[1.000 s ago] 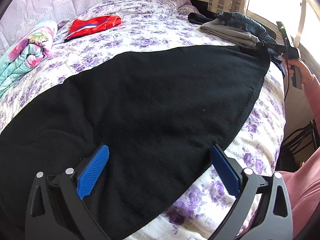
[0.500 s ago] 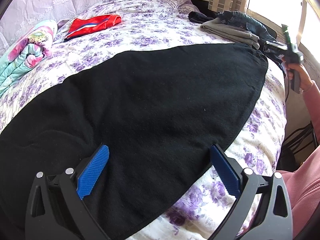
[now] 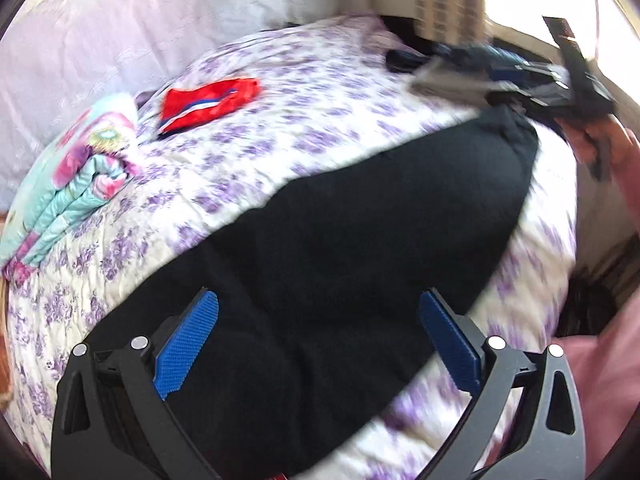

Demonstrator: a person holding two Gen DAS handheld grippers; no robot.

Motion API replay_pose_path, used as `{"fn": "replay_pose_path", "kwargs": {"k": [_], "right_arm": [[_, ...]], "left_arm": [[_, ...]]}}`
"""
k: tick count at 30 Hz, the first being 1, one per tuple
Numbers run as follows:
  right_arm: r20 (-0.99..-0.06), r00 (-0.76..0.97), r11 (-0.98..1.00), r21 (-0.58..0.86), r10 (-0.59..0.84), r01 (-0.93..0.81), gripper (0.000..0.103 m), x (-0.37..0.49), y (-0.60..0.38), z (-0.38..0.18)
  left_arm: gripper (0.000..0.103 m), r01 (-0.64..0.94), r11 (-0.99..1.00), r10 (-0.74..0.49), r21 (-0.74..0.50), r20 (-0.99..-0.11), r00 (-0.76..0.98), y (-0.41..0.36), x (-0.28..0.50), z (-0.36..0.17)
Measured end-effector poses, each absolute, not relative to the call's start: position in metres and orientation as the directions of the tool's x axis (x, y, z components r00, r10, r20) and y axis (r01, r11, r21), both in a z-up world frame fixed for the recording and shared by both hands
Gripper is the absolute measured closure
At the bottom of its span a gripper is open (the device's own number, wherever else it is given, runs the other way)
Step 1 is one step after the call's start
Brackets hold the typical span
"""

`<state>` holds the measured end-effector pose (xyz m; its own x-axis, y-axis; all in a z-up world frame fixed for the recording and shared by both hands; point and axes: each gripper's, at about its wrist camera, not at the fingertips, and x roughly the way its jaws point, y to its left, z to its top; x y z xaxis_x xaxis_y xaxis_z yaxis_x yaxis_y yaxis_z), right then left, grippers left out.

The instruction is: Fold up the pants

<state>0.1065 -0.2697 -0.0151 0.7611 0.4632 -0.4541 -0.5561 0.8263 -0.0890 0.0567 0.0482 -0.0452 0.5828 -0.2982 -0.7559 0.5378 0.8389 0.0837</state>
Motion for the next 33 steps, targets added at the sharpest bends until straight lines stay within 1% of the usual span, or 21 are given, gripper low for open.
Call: {"fn": "replay_pose_path", "kwargs": {"k": [2,4,7,8,11,13,17,21,23,30,33], "right_arm": [[-0.456,0.650,0.727,-0.010,0.608,-0.687,0.023,0.112,-0.230,-0.001],[-0.453,0.545,0.633,0.060,0.706,-0.771,0.023,0.130,-0.191,0.006],[-0.484,0.427,0.547,0.133,0.764,-0.827,0.023,0.156,-0.145,0.001],[-0.502,0.397,0.531,0.153,0.768,-0.833,0.023,0.163,-0.134,-0.004],[-0.579,0.316,0.505,0.195,0.751,-0.841,0.023,0.191,-0.097,-0.023],[-0.619,0.307,0.508,0.175,0.723,-0.843,0.023,0.200,-0.085,-0.034],[-0.678,0.275,0.490,0.145,0.682,-0.859,0.023,0.212,-0.067,-0.049],[-0.728,0.222,0.462,0.145,0.648,-0.875,0.023,0.216,-0.056,-0.059],[-0.753,0.168,0.428,0.164,0.637,-0.889,0.023,0.213,-0.053,-0.062],[-0.757,-0.022,0.290,0.277,0.653,-0.916,0.023,0.197,-0.052,-0.057],[-0.770,-0.057,0.241,0.268,0.635,-0.933,0.022,0.192,-0.051,-0.054]], "left_arm": [[0.005,0.491,0.871,-0.288,0.008,-0.801,0.525,0.051,0.091,-0.053],[0.005,0.451,0.891,-0.288,-0.059,-0.842,0.457,0.057,0.124,-0.070],[0.005,0.405,0.906,-0.294,-0.128,-0.876,0.382,0.071,0.148,-0.099],[0.005,0.394,0.901,-0.337,-0.181,-0.864,0.374,0.078,0.151,-0.104],[0.005,0.408,0.882,-0.405,-0.236,-0.823,0.399,0.089,0.148,-0.103],[0.005,0.414,0.872,-0.433,-0.262,-0.805,0.405,0.094,0.147,-0.105],[0.005,0.419,0.866,-0.447,-0.273,-0.797,0.406,0.097,0.146,-0.106],[0.005,0.419,0.861,-0.461,-0.288,-0.790,0.404,0.097,0.146,-0.105],[0.005,0.416,0.858,-0.470,-0.300,-0.786,0.402,0.099,0.146,-0.103],[0.005,0.417,0.859,-0.469,-0.298,-0.786,0.404,0.099,0.146,-0.103],[0.005,0.414,0.858,-0.473,-0.304,-0.784,0.403,0.099,0.145,-0.102]]}}
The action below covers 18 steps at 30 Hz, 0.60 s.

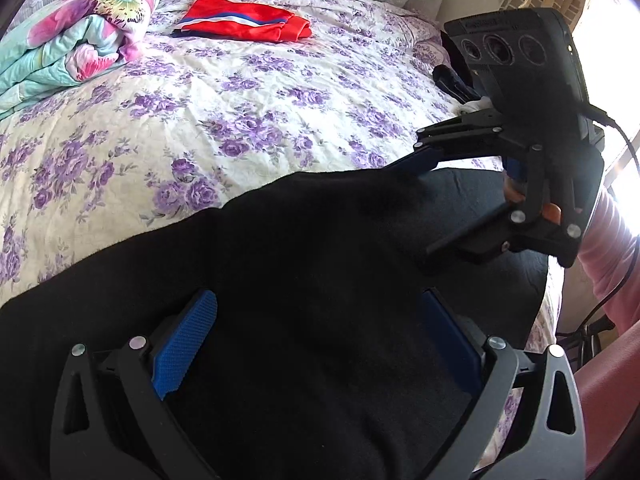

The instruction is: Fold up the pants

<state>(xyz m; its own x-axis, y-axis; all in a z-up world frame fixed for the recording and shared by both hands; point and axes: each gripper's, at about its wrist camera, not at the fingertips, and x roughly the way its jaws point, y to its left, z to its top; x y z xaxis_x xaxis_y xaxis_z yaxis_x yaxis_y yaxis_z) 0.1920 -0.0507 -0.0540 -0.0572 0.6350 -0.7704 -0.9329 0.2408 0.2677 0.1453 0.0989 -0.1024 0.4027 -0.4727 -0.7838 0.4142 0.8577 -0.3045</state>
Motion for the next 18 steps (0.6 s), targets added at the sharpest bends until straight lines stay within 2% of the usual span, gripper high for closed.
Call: {"fn": "replay_pose_path", "kwargs": {"k": [5,7,12,15,18], "right_arm": [[-0.742,-0.202,0.082,0.327,0.639,-0.942,0.018,0.186,-0.049,-0.045],[-0.766,-0.201,0.089,0.319,0.611,-0.943,0.018,0.186,-0.043,-0.050],[-0.766,-0.244,0.066,0.349,0.595,-0.935,0.005,0.188,-0.033,-0.058],[-0.762,-0.194,0.141,0.350,0.618,-0.926,0.005,0.201,-0.042,-0.056],[-0.690,-0.353,0.121,0.537,0.632,-0.835,0.005,0.215,-0.054,-0.066]], "left_arm": [[0.005,0.415,0.857,-0.473,-0.304,-0.783,0.403,0.098,0.145,-0.102],[0.005,0.417,0.858,-0.472,-0.301,-0.784,0.404,0.098,0.145,-0.102],[0.004,0.423,0.863,-0.454,-0.277,-0.793,0.407,0.095,0.146,-0.104],[0.004,0.429,0.861,-0.455,-0.273,-0.790,0.411,0.094,0.145,-0.103],[0.004,0.426,0.858,-0.465,-0.287,-0.786,0.406,0.096,0.147,-0.104]]}}
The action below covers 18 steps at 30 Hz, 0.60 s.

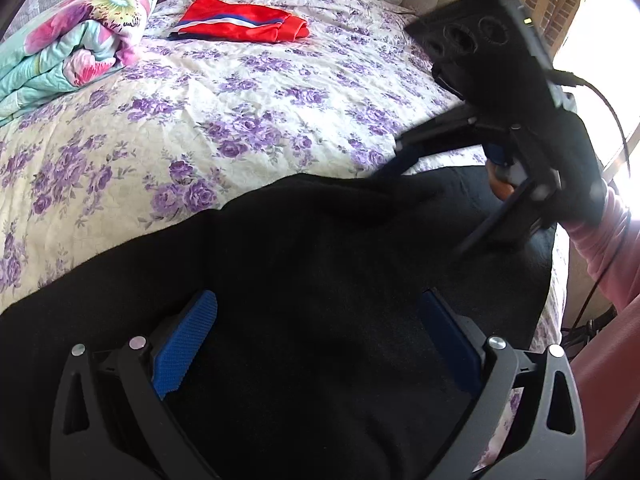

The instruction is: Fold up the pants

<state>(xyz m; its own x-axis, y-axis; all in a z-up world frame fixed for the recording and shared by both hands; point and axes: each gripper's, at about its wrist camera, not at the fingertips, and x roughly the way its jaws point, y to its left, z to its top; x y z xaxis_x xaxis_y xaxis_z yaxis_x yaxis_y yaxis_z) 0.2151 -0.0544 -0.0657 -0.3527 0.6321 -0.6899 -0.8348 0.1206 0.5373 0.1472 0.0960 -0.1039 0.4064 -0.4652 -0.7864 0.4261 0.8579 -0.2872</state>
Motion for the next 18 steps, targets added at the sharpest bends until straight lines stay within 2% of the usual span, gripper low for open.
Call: {"fn": "replay_pose_path", "kwargs": {"k": [1,4,7,10,14,18], "right_arm": [[-0.677,-0.404,0.113,0.583,0.616,-0.804,0.005,0.216,-0.055,-0.072],[-0.657,-0.426,0.093,0.602,0.622,-0.793,0.003,0.214,-0.050,-0.077],[-0.582,-0.454,0.018,0.628,0.675,-0.778,0.003,0.213,-0.039,-0.073],[-0.544,-0.353,0.025,0.568,0.762,-0.822,0.003,0.222,-0.031,-0.061],[-0.436,-0.104,0.126,0.467,0.894,-0.875,0.003,0.251,-0.064,-0.046],[-0.390,-0.038,0.211,0.575,0.920,-0.791,0.004,0.284,-0.086,-0.054]], "left_arm": [[0.004,0.426,0.857,-0.468,-0.290,-0.785,0.405,0.097,0.148,-0.104],[0.004,0.427,0.857,-0.466,-0.288,-0.786,0.406,0.097,0.148,-0.104],[0.004,0.429,0.858,-0.464,-0.283,-0.787,0.408,0.097,0.148,-0.104],[0.004,0.429,0.857,-0.464,-0.284,-0.786,0.407,0.097,0.148,-0.105],[0.004,0.428,0.857,-0.466,-0.286,-0.785,0.408,0.097,0.148,-0.105],[0.004,0.429,0.857,-0.466,-0.286,-0.785,0.408,0.096,0.148,-0.105]]}}
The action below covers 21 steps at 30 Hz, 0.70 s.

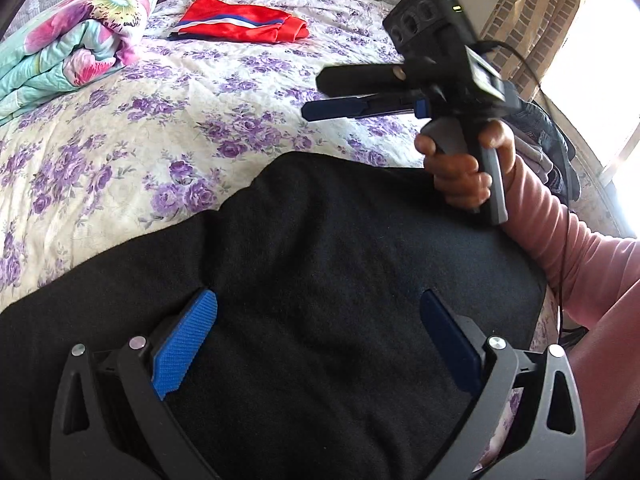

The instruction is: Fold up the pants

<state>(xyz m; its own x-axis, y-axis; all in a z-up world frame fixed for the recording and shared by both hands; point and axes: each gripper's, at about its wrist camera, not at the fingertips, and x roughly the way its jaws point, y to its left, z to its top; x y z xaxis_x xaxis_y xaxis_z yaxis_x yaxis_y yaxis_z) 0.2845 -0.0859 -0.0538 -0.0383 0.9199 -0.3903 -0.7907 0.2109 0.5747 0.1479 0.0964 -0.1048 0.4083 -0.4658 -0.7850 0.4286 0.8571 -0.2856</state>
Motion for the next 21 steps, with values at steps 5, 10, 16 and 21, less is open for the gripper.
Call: {"fn": "replay_pose_path", "kwargs": {"k": [5,10,16,21], "right_arm": [[-0.229,-0.376,-0.169,0.609,0.898,-0.775,0.006,0.236,-0.068,-0.026],[-0.459,-0.356,-0.034,0.575,0.814,-0.817,0.007,0.224,-0.032,-0.059],[-0.482,-0.003,0.287,0.527,0.876,-0.800,0.028,0.281,-0.066,-0.060],[-0.439,0.089,0.326,0.501,0.894,-0.802,0.027,0.246,-0.096,-0.030]], "left_arm": [[0.004,0.429,0.860,-0.459,-0.277,-0.788,0.411,0.095,0.146,-0.105],[0.004,0.433,0.859,-0.458,-0.273,-0.788,0.412,0.095,0.146,-0.105],[0.004,0.430,0.861,-0.456,-0.273,-0.788,0.413,0.094,0.148,-0.105],[0.004,0.421,0.856,-0.475,-0.301,-0.778,0.411,0.100,0.148,-0.104]]}}
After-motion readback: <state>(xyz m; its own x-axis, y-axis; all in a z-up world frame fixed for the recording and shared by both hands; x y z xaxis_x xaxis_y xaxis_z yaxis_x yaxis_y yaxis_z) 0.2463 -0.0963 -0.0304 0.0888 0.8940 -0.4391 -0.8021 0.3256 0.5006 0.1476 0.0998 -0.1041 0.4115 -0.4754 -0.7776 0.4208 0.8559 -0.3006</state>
